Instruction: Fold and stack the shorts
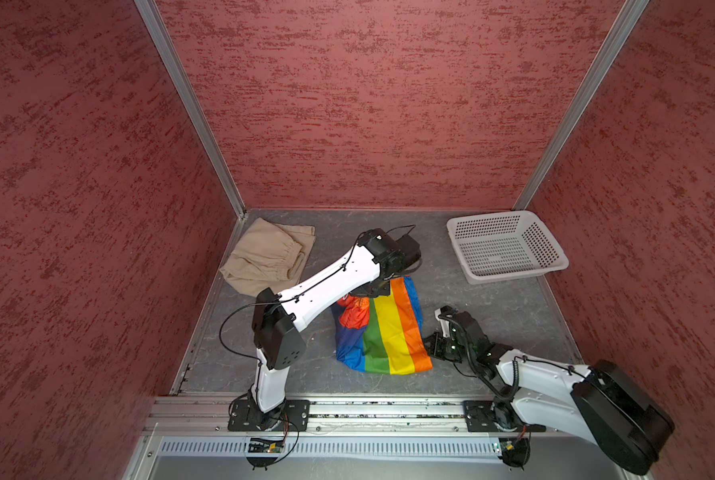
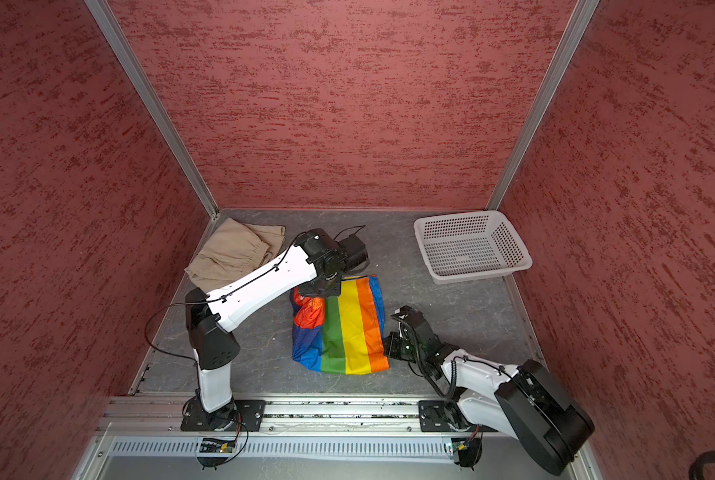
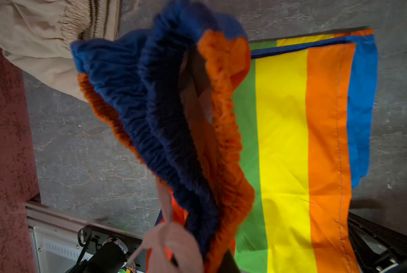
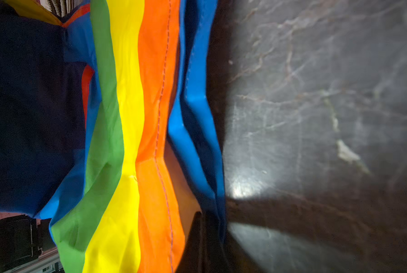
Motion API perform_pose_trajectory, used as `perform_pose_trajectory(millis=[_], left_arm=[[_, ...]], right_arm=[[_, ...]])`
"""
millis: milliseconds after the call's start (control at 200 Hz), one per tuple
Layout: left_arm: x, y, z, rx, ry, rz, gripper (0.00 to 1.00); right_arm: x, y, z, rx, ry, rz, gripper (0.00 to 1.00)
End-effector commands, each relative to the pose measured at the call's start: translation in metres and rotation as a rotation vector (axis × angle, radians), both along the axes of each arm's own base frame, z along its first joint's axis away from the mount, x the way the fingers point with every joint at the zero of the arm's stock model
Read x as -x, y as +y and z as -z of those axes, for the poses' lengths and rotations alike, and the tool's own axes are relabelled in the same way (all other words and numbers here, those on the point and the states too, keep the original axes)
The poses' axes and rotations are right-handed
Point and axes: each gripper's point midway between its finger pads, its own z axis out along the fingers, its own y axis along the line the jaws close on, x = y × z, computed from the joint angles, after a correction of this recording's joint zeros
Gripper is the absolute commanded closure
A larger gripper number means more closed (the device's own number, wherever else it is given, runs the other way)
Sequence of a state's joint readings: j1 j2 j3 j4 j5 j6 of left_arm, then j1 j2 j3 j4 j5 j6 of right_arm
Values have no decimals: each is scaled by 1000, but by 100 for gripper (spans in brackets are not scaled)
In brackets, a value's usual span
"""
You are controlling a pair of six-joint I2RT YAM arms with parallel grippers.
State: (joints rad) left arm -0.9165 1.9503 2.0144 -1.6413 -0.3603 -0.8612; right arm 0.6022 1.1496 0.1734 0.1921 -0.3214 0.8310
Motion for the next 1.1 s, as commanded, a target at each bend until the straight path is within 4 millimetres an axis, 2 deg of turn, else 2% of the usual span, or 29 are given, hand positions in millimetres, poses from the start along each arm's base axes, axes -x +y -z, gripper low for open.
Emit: perform_pose_trajectory(millis=[0, 160, 311, 646, 892, 957, 1022, 1052, 1097], left_arm=[[23, 10, -4, -95, 89, 2, 93], [18, -21, 6, -62, 82, 31, 93], [19, -54, 24, 7, 109, 53, 93], [19, -114, 62, 180, 145, 56, 91], [24, -143, 108, 263, 204, 19, 88], [23, -147, 118, 277, 207, 1, 83], [21, -149, 126, 284, 211, -10, 74], [21, -150, 129, 285, 215, -16, 65], [20, -150, 135, 287, 224, -24, 47]], right_arm=[[27, -34, 42, 153, 135, 51, 96], [25, -37, 43, 170, 120, 55, 96], [24, -37, 48, 175, 129, 53, 96], [26, -26, 61, 144, 169, 21, 98], [30, -27, 66, 138, 187, 20, 99], [31, -29, 65, 144, 186, 23, 99], [31, -33, 63, 160, 179, 30, 99], [31, -35, 62, 172, 176, 35, 99], [31, -37, 58, 165, 167, 45, 97]])
